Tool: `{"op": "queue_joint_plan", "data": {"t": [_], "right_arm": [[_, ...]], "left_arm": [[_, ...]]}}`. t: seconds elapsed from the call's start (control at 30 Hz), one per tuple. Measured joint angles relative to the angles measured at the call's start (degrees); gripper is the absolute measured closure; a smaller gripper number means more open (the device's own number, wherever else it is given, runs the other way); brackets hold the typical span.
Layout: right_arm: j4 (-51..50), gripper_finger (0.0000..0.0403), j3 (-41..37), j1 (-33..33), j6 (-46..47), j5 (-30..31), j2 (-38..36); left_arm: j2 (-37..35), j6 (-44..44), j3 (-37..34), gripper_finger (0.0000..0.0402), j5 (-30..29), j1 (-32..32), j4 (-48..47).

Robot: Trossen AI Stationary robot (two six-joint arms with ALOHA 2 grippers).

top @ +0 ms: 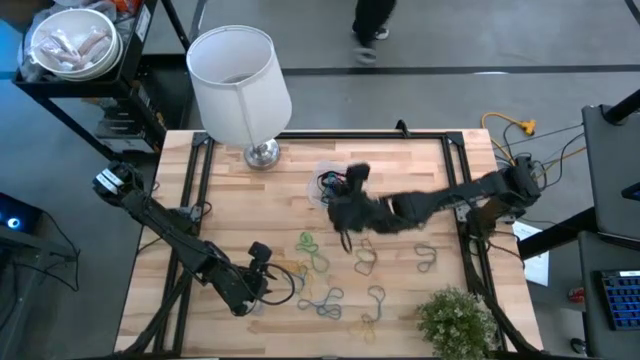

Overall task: Pick and place rubber bands into bin
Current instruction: Put the blue rubber bands into the bin

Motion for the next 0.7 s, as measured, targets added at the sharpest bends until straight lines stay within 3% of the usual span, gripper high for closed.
{"op": "queue_joint_plan", "data": {"t": [0.33, 0.7], "right_arm": [[-1.38, 0.0394, -1.08, -14.61, 7.87, -17.35, 0.03], [-3.08, 0.0392, -3.9, -18.14, 15.17, -26.64, 0.04]], "left_arm": [[0.0, 0.01, 0.0, 0.0251, -0.02, 0.0, 0.0], [0.0, 1.2, 0.02, 0.0251, -0.02, 0.0, 0.62]]}}
